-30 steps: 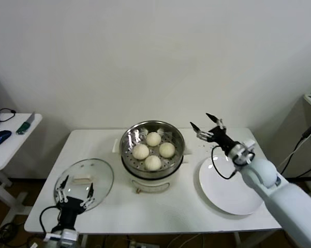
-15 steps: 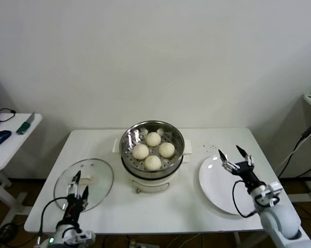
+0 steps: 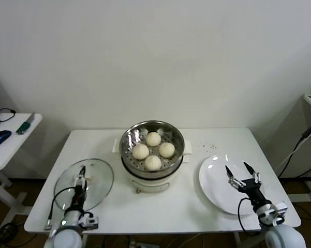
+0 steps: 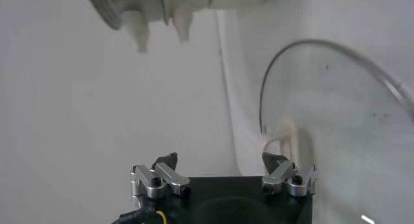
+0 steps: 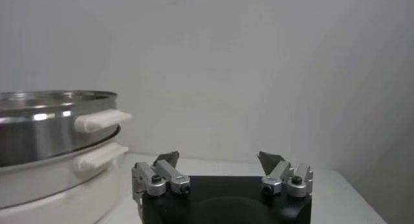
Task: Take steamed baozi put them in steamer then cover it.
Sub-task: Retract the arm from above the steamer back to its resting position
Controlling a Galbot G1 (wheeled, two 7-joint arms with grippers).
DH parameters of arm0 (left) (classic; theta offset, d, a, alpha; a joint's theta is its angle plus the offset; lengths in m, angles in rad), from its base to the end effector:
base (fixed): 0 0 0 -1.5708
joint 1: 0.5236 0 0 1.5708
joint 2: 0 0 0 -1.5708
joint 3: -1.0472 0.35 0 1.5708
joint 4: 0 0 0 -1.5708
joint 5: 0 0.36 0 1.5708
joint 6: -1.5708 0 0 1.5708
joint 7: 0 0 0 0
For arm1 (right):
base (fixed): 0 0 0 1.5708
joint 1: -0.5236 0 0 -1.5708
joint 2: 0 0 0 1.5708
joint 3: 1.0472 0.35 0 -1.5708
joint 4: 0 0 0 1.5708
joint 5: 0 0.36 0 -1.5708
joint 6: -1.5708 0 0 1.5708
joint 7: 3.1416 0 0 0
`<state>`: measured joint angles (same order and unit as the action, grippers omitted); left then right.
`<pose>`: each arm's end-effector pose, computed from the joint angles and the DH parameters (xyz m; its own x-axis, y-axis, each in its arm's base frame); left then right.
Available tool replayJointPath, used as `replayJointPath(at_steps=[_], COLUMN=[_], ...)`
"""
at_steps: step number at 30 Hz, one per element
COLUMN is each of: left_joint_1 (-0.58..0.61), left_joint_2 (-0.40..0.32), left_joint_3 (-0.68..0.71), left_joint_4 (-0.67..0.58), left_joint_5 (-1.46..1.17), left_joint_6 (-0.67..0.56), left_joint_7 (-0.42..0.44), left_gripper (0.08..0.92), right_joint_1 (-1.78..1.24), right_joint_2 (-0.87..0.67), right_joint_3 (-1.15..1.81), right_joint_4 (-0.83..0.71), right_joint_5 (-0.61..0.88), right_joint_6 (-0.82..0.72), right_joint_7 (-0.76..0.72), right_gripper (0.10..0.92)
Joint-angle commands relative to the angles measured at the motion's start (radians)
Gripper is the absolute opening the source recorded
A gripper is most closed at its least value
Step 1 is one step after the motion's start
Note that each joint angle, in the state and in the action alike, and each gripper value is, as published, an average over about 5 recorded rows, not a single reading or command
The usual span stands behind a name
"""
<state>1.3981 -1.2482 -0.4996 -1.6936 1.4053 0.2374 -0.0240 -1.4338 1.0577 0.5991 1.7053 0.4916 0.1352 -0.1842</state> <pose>0.2348 0.0888 -0.3978 -0.9695 -0.1686 0.1780 0.2045 -0.1555 0.9664 0.2353 -0.1716 -0.3654 -0.9772 -0.1873 0.1002 -0.1890 0.9820 -0.0074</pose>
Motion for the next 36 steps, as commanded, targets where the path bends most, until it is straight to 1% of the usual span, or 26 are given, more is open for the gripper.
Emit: replayJointPath(at_steps=[1, 9, 19, 22, 31, 36], left_joint_1=[-0.161, -0.200, -0.238, -0.239, -0.239, -0.234], left_joint_2=[0.013, 0.010, 0.019, 0.023, 0.021, 0.025], left_joint_3=[0.024, 0.026, 0.028, 0.029, 0.031, 0.034], left_joint_4=[0.215, 0.262, 0.293, 0.294, 0.308, 0.284], left_joint_5=[0.046, 0.024, -0.022, -0.041, -0.096, -0.119], left_joint_6=[0.012, 0.012, 0.009, 0.002, -0.027, -0.026], left_joint_7=[-0.010, -0.028, -0.051, -0.051, -0.051, -0.051], left_gripper=[0.823, 0.823, 0.818, 0.770, 0.514, 0.367], right_joint_1=[-0.043, -0.043, -0.048, -0.047, -0.039, -0.035], right_joint_2=[0.035, 0.046, 0.065, 0.071, 0.089, 0.099], right_joint_3=[0.033, 0.033, 0.033, 0.034, 0.033, 0.032], right_joint_4=[-0.001, -0.001, -0.007, -0.009, -0.016, -0.021], right_joint_5=[-0.053, -0.060, -0.082, -0.090, -0.107, -0.117], right_joint_6=[0.007, 0.008, 0.016, 0.018, 0.022, 0.025], right_joint_7=[-0.018, -0.022, -0.030, -0.033, -0.038, -0.038], right_gripper=[0.823, 0.823, 0.823, 0.823, 0.823, 0.823])
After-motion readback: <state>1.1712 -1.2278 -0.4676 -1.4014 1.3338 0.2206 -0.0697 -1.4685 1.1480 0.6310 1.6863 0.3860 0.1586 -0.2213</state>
